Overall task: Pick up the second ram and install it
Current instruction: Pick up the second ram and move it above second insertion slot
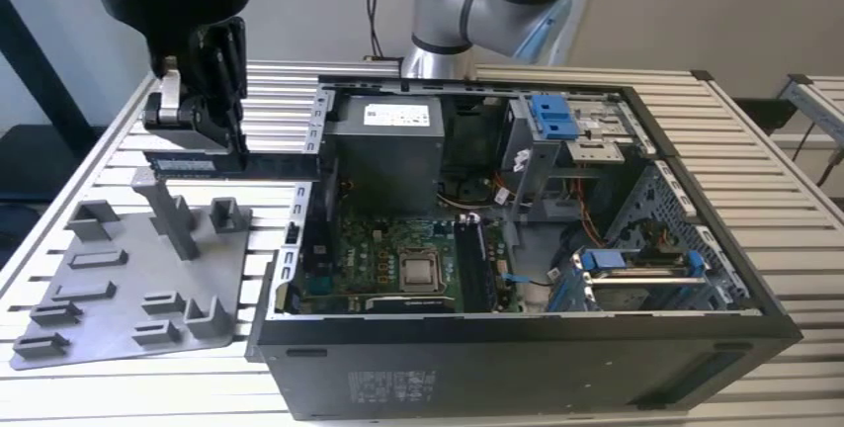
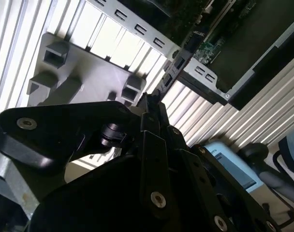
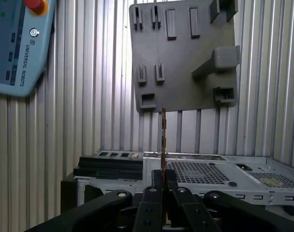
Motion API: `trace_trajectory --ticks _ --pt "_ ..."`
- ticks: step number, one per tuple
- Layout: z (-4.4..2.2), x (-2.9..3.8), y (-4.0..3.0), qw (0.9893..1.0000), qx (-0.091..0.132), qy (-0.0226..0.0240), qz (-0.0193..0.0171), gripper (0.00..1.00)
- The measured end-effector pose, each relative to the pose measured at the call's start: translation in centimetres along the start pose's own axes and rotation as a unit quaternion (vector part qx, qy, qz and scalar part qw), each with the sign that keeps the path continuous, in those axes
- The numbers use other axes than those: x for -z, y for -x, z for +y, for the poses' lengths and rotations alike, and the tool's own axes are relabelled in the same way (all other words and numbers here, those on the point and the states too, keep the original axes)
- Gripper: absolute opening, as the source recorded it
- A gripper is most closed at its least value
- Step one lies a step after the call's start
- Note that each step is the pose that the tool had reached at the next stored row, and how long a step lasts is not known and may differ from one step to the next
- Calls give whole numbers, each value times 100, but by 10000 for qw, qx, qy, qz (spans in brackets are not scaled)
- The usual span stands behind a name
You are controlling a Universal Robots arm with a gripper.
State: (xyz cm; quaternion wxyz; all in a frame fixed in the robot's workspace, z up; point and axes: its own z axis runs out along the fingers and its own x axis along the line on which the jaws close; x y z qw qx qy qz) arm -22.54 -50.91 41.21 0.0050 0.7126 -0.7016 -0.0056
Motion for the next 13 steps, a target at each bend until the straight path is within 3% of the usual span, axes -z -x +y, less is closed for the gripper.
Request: trace_trajectory --ticks 13 --pt "-281 4 -4 10000 0 0 -2 14"
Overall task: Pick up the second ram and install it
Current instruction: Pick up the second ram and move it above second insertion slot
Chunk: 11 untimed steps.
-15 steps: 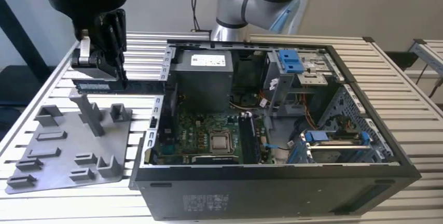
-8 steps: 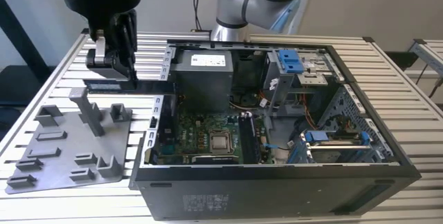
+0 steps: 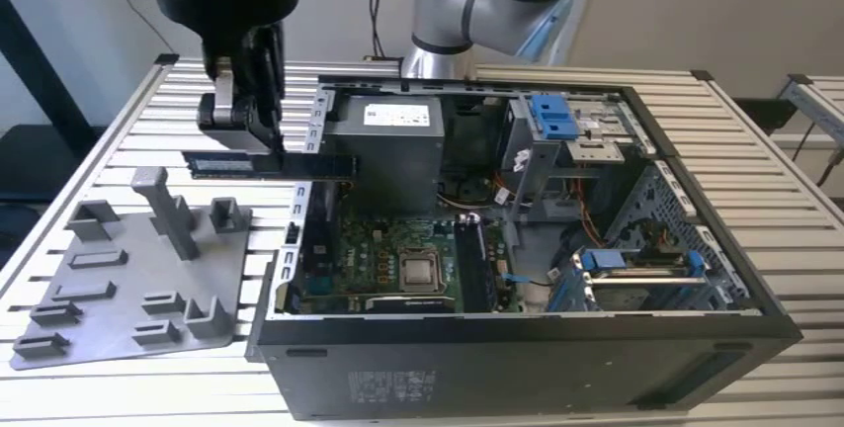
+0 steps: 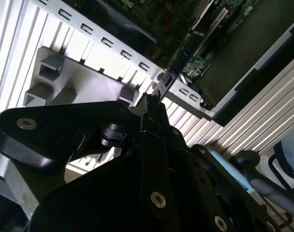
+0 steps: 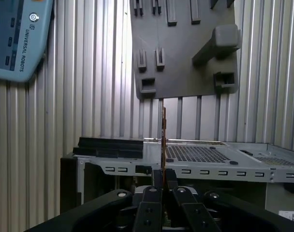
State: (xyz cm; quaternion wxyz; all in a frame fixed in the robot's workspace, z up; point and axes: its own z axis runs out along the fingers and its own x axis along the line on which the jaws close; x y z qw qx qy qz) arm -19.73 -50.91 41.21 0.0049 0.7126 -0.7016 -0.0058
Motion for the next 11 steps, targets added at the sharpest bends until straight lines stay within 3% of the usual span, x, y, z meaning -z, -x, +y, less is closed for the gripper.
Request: trace_trajectory --ticks 11 --pt "-264 4 -4 10000 0 0 -8 14"
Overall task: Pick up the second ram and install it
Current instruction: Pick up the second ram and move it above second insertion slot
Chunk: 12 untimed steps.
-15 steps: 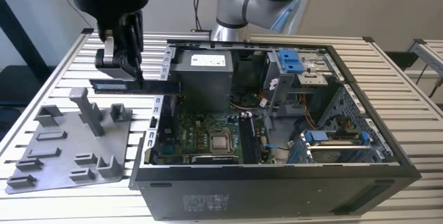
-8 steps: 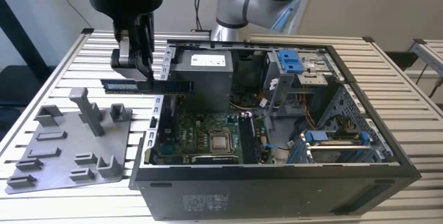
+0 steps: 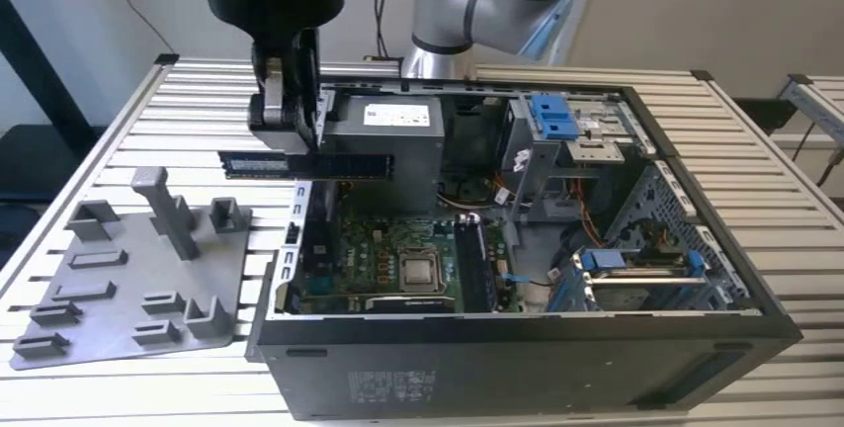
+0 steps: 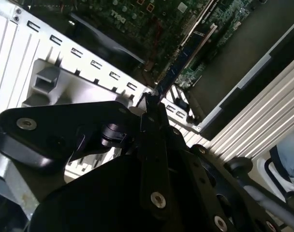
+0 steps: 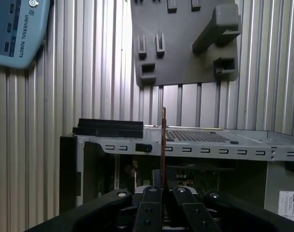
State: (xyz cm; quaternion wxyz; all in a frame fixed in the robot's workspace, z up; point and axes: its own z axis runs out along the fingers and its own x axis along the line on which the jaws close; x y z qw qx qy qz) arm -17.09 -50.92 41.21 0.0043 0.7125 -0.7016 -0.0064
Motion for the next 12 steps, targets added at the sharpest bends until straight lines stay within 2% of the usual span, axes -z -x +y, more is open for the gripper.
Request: trace_trajectory --ticks 12 --pt "-257 4 -4 10000 1 0 -4 14"
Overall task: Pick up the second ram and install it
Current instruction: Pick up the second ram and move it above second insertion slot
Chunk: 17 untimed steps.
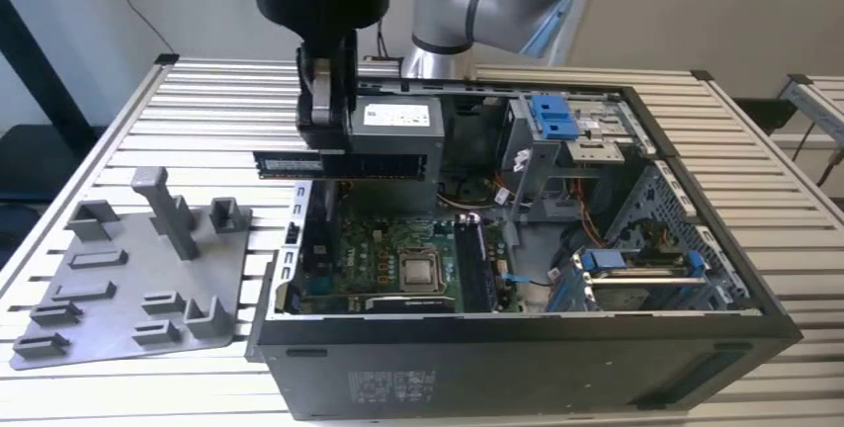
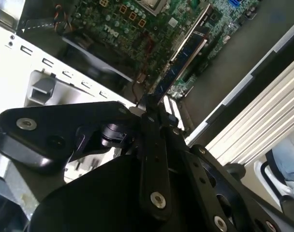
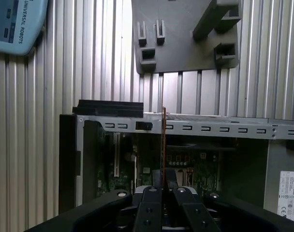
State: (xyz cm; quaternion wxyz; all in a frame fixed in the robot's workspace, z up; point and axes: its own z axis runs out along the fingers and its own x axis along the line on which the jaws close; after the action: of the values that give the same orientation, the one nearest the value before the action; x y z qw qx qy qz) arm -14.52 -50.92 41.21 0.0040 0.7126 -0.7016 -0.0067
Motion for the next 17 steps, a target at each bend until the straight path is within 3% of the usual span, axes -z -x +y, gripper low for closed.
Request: trace_trajectory --ticks 17 --pt "-371 5 -6 10000 0 0 -9 14"
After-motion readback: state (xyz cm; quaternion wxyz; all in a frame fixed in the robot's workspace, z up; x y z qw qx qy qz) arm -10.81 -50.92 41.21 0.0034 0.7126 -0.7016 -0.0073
